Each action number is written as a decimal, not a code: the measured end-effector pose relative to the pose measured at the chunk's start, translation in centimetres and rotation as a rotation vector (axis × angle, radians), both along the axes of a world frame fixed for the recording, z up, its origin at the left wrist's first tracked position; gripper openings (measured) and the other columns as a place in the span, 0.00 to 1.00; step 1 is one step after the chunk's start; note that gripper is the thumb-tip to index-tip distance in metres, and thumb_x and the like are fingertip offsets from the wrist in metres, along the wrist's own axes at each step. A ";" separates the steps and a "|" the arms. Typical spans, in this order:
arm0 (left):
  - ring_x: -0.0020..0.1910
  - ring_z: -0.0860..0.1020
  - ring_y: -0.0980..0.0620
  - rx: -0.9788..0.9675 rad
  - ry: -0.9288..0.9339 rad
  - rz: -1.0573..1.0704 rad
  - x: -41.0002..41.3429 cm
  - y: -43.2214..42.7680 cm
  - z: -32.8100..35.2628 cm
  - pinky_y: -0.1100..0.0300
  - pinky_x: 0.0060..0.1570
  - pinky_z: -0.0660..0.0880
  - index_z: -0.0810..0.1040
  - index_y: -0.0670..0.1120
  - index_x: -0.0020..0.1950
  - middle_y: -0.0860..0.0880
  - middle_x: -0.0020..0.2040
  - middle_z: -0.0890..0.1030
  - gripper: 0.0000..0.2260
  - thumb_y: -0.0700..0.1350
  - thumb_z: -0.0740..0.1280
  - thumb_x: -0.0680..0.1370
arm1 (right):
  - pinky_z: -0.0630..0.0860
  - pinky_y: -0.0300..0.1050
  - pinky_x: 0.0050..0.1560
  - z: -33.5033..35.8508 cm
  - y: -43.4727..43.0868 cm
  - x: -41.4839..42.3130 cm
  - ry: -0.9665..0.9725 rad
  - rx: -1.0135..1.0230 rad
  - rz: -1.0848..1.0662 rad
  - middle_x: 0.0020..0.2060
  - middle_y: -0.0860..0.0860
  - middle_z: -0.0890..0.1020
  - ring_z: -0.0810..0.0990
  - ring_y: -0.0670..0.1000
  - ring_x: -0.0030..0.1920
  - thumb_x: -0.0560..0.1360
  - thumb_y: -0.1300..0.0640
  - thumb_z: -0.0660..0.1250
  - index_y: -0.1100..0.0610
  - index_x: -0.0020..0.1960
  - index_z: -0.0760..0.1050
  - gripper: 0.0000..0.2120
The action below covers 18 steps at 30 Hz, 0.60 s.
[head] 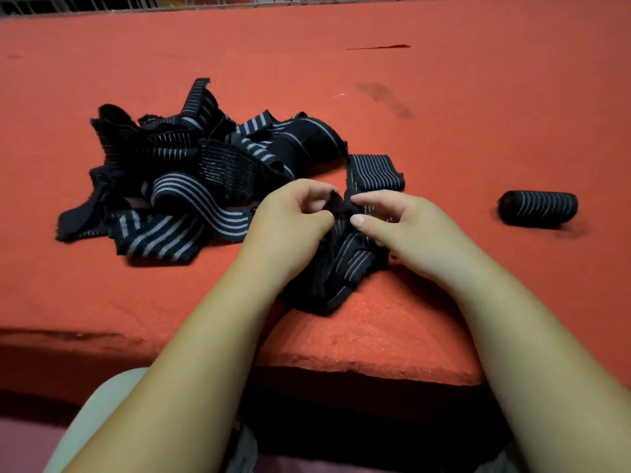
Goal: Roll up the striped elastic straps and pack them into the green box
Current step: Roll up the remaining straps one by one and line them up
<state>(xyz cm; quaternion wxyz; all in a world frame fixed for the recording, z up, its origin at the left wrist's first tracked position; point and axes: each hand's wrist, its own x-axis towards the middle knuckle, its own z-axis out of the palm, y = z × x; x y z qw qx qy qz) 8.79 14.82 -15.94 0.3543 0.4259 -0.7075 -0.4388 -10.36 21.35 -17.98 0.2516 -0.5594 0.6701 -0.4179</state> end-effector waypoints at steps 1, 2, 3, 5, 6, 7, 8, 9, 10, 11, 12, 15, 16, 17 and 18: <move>0.46 0.84 0.58 0.024 0.020 -0.015 0.1 0.0 0.0 0.59 0.50 0.78 0.86 0.55 0.59 0.53 0.51 0.89 0.20 0.33 0.69 0.76 | 0.74 0.40 0.47 -0.2 0.0 0.1 0.023 0.004 0.005 0.45 0.42 0.85 0.81 0.39 0.41 0.79 0.47 0.76 0.42 0.65 0.82 0.15; 0.46 0.84 0.58 0.034 0.033 -0.032 0.2 0.1 0.0 0.59 0.50 0.77 0.86 0.55 0.60 0.52 0.51 0.88 0.21 0.32 0.69 0.76 | 0.75 0.42 0.47 -0.3 -0.1 0.2 0.046 -0.005 0.004 0.46 0.43 0.86 0.81 0.40 0.43 0.78 0.46 0.76 0.42 0.65 0.82 0.16; 0.45 0.83 0.57 0.039 0.046 -0.049 0.3 0.3 0.0 0.59 0.48 0.78 0.86 0.57 0.62 0.50 0.52 0.87 0.23 0.31 0.69 0.76 | 0.75 0.42 0.47 -0.4 -0.1 0.2 0.078 -0.025 -0.001 0.46 0.43 0.85 0.81 0.41 0.44 0.78 0.45 0.76 0.42 0.65 0.82 0.16; 0.41 0.80 0.55 0.048 0.058 -0.088 0.6 0.5 0.2 0.58 0.44 0.78 0.84 0.61 0.64 0.45 0.53 0.86 0.28 0.30 0.68 0.76 | 0.75 0.41 0.50 -0.4 -0.1 0.4 0.141 -0.069 0.003 0.46 0.43 0.85 0.81 0.42 0.46 0.78 0.46 0.76 0.41 0.63 0.81 0.14; 0.39 0.79 0.54 0.054 0.062 -0.108 0.8 0.6 0.3 0.57 0.42 0.77 0.84 0.62 0.65 0.44 0.51 0.85 0.30 0.29 0.67 0.76 | 0.74 0.40 0.49 -0.4 -0.1 0.5 0.160 -0.090 0.005 0.45 0.42 0.85 0.81 0.41 0.46 0.79 0.48 0.76 0.42 0.60 0.82 0.11; 0.38 0.78 0.53 0.064 0.073 -0.125 0.8 0.9 0.5 0.57 0.41 0.77 0.83 0.62 0.66 0.45 0.49 0.84 0.31 0.28 0.67 0.76 | 0.73 0.40 0.48 -0.5 -0.1 0.5 0.175 -0.107 -0.007 0.44 0.41 0.85 0.80 0.39 0.44 0.79 0.49 0.76 0.43 0.56 0.83 0.07; 0.37 0.78 0.53 0.075 0.089 -0.134 0.8 1.2 0.6 0.58 0.40 0.76 0.84 0.62 0.66 0.46 0.48 0.85 0.31 0.28 0.66 0.76 | 0.72 0.39 0.46 -0.5 -0.1 0.4 0.187 -0.113 -0.023 0.41 0.40 0.84 0.79 0.37 0.42 0.80 0.51 0.75 0.45 0.52 0.83 0.03; 0.36 0.78 0.53 0.089 0.121 -0.127 0.7 1.4 0.8 0.58 0.38 0.76 0.84 0.60 0.65 0.45 0.48 0.86 0.31 0.27 0.65 0.76 | 0.71 0.39 0.44 -0.6 -0.1 0.3 0.200 -0.112 -0.045 0.39 0.41 0.84 0.78 0.37 0.40 0.80 0.52 0.74 0.47 0.49 0.82 0.03; 0.34 0.78 0.54 0.108 0.169 -0.100 0.7 1.6 1.1 0.59 0.36 0.75 0.85 0.58 0.65 0.45 0.47 0.87 0.30 0.26 0.64 0.76 | 0.72 0.40 0.44 -0.6 -0.1 0.1 0.218 -0.106 -0.073 0.38 0.41 0.83 0.78 0.38 0.39 0.80 0.54 0.74 0.48 0.47 0.81 0.04; 0.32 0.77 0.55 0.127 0.230 -0.054 0.7 1.7 1.4 0.61 0.35 0.74 0.86 0.55 0.63 0.47 0.43 0.86 0.29 0.26 0.63 0.76 | 0.74 0.43 0.45 -0.7 -0.1 -0.2 0.226 -0.102 -0.115 0.38 0.43 0.83 0.80 0.40 0.40 0.80 0.54 0.73 0.49 0.46 0.80 0.05; 0.31 0.76 0.55 0.141 0.288 0.002 0.9 1.7 1.8 0.61 0.34 0.73 0.87 0.54 0.62 0.50 0.39 0.84 0.28 0.26 0.63 0.75 | 0.76 0.45 0.46 -0.8 -0.2 -0.4 0.219 -0.088 -0.168 0.38 0.44 0.84 0.83 0.44 0.40 0.80 0.55 0.73 0.50 0.46 0.79 0.05; 0.41 0.75 0.44 0.157 0.437 0.090 1.9 1.2 3.5 0.50 0.44 0.73 0.89 0.52 0.59 0.44 0.46 0.79 0.26 0.27 0.64 0.73 | 0.78 0.46 0.44 -0.5 0.0 -0.7 0.048 -0.062 -0.306 0.37 0.49 0.86 0.85 0.46 0.34 0.80 0.56 0.72 0.51 0.47 0.80 0.03; 0.44 0.77 0.42 0.163 0.494 0.086 2.3 1.3 4.1 0.49 0.47 0.75 0.89 0.50 0.59 0.42 0.48 0.79 0.26 0.26 0.64 0.73 | 0.79 0.46 0.44 -0.1 0.3 -0.5 -0.007 -0.075 -0.336 0.39 0.49 0.86 0.85 0.46 0.34 0.80 0.56 0.72 0.50 0.48 0.81 0.02; 0.46 0.80 0.42 0.170 0.544 0.077 2.8 1.5 4.7 0.50 0.47 0.78 0.88 0.48 0.60 0.42 0.49 0.80 0.25 0.25 0.63 0.75 | 0.80 0.48 0.46 0.0 0.4 -0.3 -0.022 -0.093 -0.361 0.41 0.48 0.86 0.85 0.46 0.37 0.80 0.56 0.72 0.49 0.49 0.81 0.02; 0.47 0.83 0.44 0.175 0.582 0.062 3.2 1.9 5.4 0.54 0.45 0.80 0.87 0.46 0.61 0.43 0.50 0.82 0.24 0.25 0.63 0.76 | 0.81 0.49 0.50 0.3 0.7 -0.1 -0.004 -0.120 -0.378 0.43 0.47 0.85 0.84 0.47 0.40 0.79 0.55 0.72 0.48 0.52 0.81 0.03</move>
